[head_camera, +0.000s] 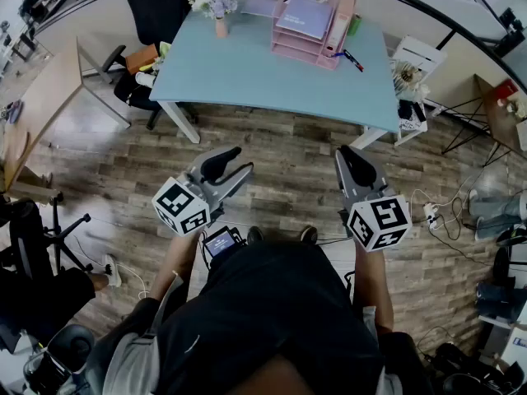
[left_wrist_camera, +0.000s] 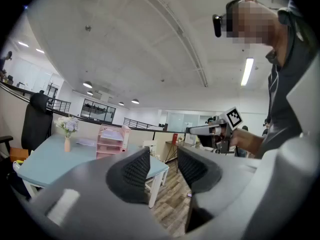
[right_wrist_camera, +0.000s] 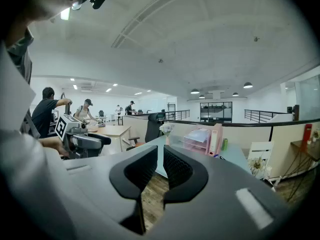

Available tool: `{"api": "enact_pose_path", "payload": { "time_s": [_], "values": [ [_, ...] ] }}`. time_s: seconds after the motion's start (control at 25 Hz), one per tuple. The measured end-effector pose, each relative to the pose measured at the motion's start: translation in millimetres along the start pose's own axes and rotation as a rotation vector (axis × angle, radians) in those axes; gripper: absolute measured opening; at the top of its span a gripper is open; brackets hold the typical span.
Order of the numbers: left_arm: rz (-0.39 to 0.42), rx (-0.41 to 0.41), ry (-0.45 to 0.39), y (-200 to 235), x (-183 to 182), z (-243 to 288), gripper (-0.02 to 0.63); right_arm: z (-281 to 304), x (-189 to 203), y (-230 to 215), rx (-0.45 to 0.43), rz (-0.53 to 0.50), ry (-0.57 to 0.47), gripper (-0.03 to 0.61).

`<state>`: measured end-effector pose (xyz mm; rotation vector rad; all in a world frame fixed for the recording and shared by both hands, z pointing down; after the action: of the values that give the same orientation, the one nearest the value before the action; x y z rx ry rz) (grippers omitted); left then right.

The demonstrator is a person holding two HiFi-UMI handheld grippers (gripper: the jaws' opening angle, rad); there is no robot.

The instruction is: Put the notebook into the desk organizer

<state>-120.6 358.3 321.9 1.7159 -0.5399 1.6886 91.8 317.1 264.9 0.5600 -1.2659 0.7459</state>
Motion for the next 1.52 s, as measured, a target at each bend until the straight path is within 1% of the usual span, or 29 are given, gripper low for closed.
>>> {"api": "enact_pose_path", "payload": {
  "time_s": [0.16, 0.56, 0.72, 0.84, 1.04, 1.36, 1.52],
  "values": [
    [-0.003, -0.003, -0.001, 10.7, 1.2, -10.3, 0.225, 6.6, -1.8, 9.7, 0.008, -0.003, 0.002, 0.026],
    [-0.033, 0.035, -0.031, 25.8, 7.3, -10.8, 0.224, 8.8, -0.9, 21.4, 0.032, -0.001, 0.04, 0.026],
    [-0.048, 0.051, -0.033, 29.4, 11.7, 0.5, 0.224, 11.6, -2.3, 14.5, 0.03, 0.033, 0.032, 0.026],
    [-0.054, 0.048, -0.025, 33.0, 11.6, 11.9, 0.225, 17.4, -2.3, 3.1, 0.027, 0.039, 0.042, 0.027],
    [-0.058, 0.005, -0.012, 43.2, 12.7, 32.0, 0.225, 34.6, 3.6, -23.2, -0.006, 0.058, 0.051, 0.026],
    [-0.038, -0.096, 0.016, 54.0, -5.7, 78.2, 0.224, 76.4, 2.5, -82.0, -0.125, 0.089, 0.016, 0.026],
    [-0.025, -0.136, 0.002, 54.2, -16.5, 99.3, 0.224, 89.6, -0.7, -105.9, -0.177, 0.094, 0.006, 0.026]
  ]
}}
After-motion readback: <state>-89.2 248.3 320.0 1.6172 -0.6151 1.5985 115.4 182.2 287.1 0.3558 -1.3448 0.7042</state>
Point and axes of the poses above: the fingertips, and each gripper's own axes: z forward along the fingers, y to its left, x out of its underside, the point moved 2 cm from there along -z, backward along the fingers, and after that the axes turned 1 degree about z, right-handed, at the moved point
